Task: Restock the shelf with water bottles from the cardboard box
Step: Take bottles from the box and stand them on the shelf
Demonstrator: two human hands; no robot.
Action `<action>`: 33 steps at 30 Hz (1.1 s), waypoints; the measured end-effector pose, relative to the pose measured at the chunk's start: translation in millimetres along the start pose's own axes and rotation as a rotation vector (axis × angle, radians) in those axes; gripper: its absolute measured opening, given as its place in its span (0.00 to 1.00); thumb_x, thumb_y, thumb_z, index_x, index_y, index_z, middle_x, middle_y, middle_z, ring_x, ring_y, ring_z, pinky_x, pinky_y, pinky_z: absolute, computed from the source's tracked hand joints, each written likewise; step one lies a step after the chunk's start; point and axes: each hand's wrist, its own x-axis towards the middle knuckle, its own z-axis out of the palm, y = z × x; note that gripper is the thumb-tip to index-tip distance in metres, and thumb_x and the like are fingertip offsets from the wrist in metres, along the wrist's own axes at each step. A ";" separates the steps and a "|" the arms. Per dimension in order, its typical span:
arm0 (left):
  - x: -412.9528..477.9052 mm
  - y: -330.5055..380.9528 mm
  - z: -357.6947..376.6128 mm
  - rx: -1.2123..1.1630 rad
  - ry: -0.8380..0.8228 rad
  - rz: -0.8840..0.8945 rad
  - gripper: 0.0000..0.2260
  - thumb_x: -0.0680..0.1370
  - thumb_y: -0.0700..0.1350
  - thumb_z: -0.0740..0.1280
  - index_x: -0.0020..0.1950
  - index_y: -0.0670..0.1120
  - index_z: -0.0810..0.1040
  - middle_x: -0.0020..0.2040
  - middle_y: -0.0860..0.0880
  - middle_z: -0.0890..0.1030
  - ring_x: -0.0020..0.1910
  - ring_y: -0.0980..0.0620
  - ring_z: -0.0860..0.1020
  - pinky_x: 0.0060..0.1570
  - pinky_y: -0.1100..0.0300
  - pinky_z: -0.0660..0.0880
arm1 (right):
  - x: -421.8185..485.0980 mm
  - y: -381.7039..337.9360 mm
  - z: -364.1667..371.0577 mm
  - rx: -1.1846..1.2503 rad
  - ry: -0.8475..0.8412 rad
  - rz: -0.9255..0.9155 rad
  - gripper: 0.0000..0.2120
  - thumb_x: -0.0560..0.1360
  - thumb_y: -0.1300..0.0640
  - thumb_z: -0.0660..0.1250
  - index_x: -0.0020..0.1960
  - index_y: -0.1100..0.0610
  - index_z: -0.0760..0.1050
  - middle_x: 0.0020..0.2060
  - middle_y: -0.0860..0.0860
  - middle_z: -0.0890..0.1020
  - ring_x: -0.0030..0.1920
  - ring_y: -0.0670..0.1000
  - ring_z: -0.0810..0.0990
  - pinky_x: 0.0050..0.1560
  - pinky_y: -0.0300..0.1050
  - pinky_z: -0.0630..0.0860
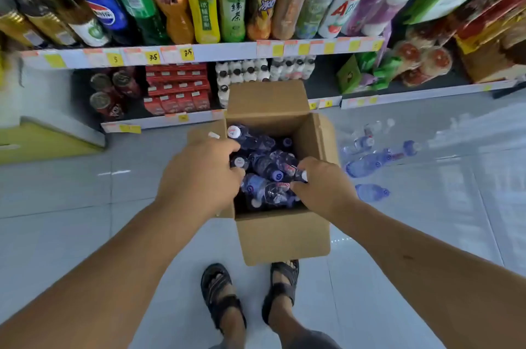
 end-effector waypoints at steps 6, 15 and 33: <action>45.9 -44.3 94.5 0.019 -0.009 -0.038 0.14 0.77 0.47 0.65 0.63 0.53 0.77 0.61 0.50 0.78 0.55 0.46 0.77 0.53 0.52 0.75 | 114.5 -12.1 98.4 0.119 0.065 -0.182 0.34 0.75 0.49 0.70 0.76 0.53 0.60 0.69 0.55 0.70 0.68 0.60 0.70 0.64 0.55 0.72; 110.9 -82.3 153.2 0.007 0.178 -0.034 0.20 0.77 0.52 0.68 0.68 0.58 0.74 0.69 0.56 0.73 0.63 0.49 0.74 0.59 0.56 0.70 | 242.6 -20.7 188.9 0.348 0.376 -0.249 0.31 0.68 0.57 0.76 0.67 0.57 0.66 0.59 0.59 0.73 0.58 0.63 0.73 0.58 0.55 0.74; 33.8 12.0 31.7 -0.074 0.151 0.084 0.18 0.73 0.51 0.70 0.61 0.60 0.73 0.49 0.56 0.77 0.49 0.48 0.76 0.40 0.58 0.69 | 18.3 -17.3 -43.8 0.669 0.241 -0.337 0.25 0.63 0.47 0.79 0.54 0.42 0.70 0.44 0.38 0.82 0.45 0.39 0.82 0.52 0.45 0.80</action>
